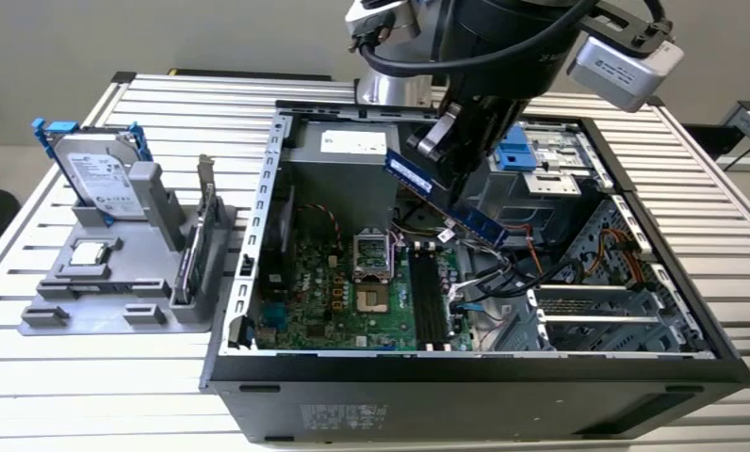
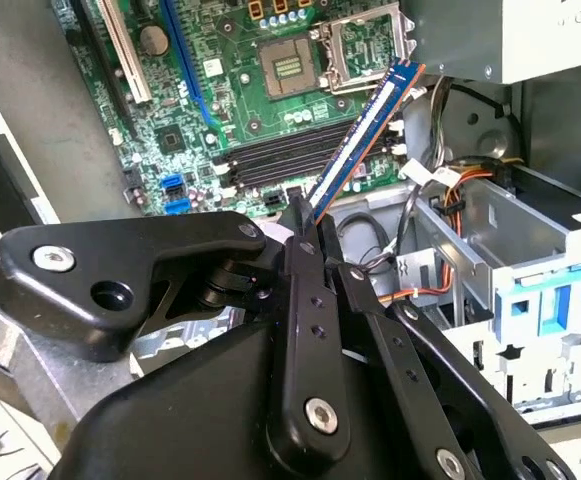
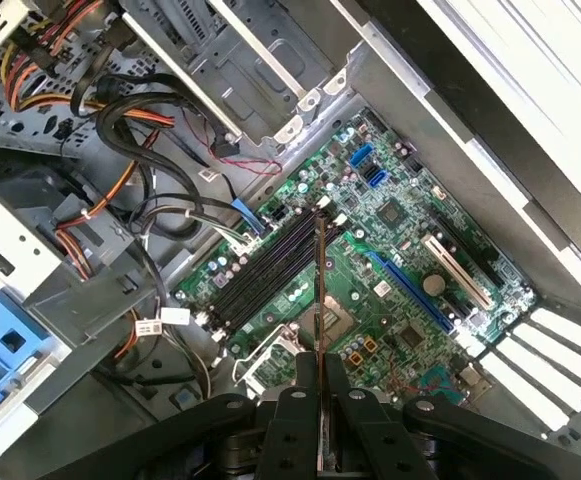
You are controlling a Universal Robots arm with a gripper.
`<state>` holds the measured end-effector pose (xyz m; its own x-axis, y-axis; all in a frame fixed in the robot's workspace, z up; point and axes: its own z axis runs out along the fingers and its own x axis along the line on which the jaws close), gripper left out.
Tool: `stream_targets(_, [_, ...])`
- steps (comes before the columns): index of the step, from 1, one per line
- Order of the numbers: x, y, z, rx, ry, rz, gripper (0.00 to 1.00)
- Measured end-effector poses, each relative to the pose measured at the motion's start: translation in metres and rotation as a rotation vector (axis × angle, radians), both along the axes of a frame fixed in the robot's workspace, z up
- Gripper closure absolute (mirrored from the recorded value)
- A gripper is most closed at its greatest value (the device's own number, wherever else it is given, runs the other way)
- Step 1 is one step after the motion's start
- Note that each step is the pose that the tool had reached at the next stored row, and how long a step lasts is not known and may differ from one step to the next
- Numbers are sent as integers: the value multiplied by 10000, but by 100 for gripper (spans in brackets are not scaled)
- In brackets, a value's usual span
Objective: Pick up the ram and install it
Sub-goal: 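Insert the ram into the slot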
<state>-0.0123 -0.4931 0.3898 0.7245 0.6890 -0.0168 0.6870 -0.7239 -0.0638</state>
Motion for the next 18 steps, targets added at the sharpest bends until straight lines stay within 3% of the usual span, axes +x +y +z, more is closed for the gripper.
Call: stream_targets(18, [0, 0, 0, 0, 0, -810, 100])
